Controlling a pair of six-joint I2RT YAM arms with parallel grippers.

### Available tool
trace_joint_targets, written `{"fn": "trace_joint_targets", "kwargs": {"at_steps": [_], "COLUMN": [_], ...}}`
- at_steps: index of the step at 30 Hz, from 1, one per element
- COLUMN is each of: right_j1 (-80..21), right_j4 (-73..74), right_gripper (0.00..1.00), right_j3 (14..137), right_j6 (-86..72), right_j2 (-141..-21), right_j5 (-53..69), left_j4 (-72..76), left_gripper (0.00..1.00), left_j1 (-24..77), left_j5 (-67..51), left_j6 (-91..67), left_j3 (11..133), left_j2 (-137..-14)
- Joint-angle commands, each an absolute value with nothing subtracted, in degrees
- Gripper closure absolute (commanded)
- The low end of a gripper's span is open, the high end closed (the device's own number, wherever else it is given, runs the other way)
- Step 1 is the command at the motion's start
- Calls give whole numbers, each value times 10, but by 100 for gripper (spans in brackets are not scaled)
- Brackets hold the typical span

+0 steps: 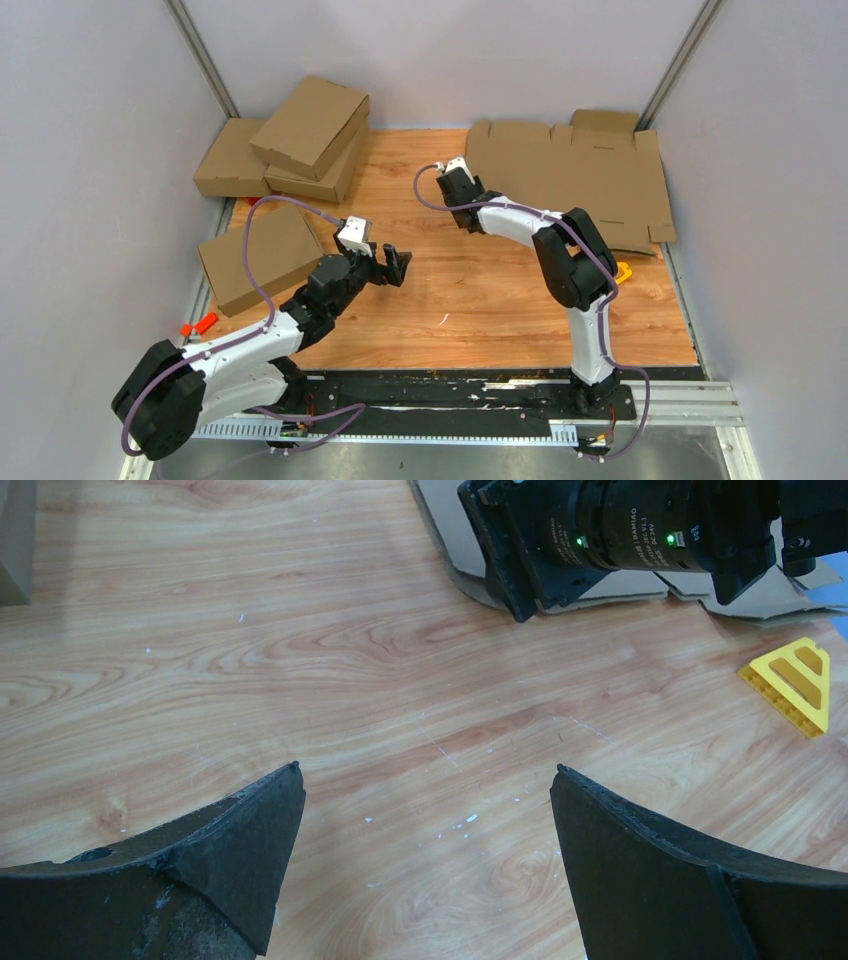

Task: Fold the paper box

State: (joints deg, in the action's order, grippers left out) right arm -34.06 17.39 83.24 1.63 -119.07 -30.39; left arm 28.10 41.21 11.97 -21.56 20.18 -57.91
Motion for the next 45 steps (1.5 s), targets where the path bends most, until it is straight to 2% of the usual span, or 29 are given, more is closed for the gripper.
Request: {"fn": "trace_joint_targets", "kwargs": {"at_steps": [1, 7, 10, 14, 19, 24, 31, 35, 38, 43, 45], "right_j1": [-337, -342, -346, -353, -359, -365, -377, -378, -378, -388, -420], "right_j4": [160, 173, 164, 166, 153, 154, 116, 171, 207, 261, 241], "right_gripper": [55, 60, 66, 86, 99, 100, 100, 100, 100, 100, 100], "right_j3": [844, 881, 879, 879, 863, 849, 760, 752, 755, 785, 784], "right_j6": [35, 57, 68, 83, 103, 106, 105, 65, 62, 50, 104], "right_j2": [-1179, -1213, -1216, -1213, -1200, -1172, -1040, -979, -938, -851, -810], "right_j5": [-352, -355, -346, -339, -337, -354, -389, -539, -595, -555, -521], "left_j4": [291, 291, 292, 294, 293, 293, 289, 293, 295, 296, 294], "left_gripper": [0, 0, 0, 0, 0, 0, 0, 0, 0, 0, 0], "left_j1": [412, 412, 413, 412, 412, 412, 412, 413, 412, 412, 412], "left_j5": [126, 125, 122, 109, 112, 113, 112, 110, 106, 104, 103], "left_j6": [-205, -203, -206, -206, -207, -208, -211, -213, -216, -217, -218], "left_j3": [204, 204, 206, 207, 207, 208, 210, 209, 210, 211, 212], "left_j2": [-569, -574, -578, -579, -581, -583, -581, -586, -590, -595, -594]}}
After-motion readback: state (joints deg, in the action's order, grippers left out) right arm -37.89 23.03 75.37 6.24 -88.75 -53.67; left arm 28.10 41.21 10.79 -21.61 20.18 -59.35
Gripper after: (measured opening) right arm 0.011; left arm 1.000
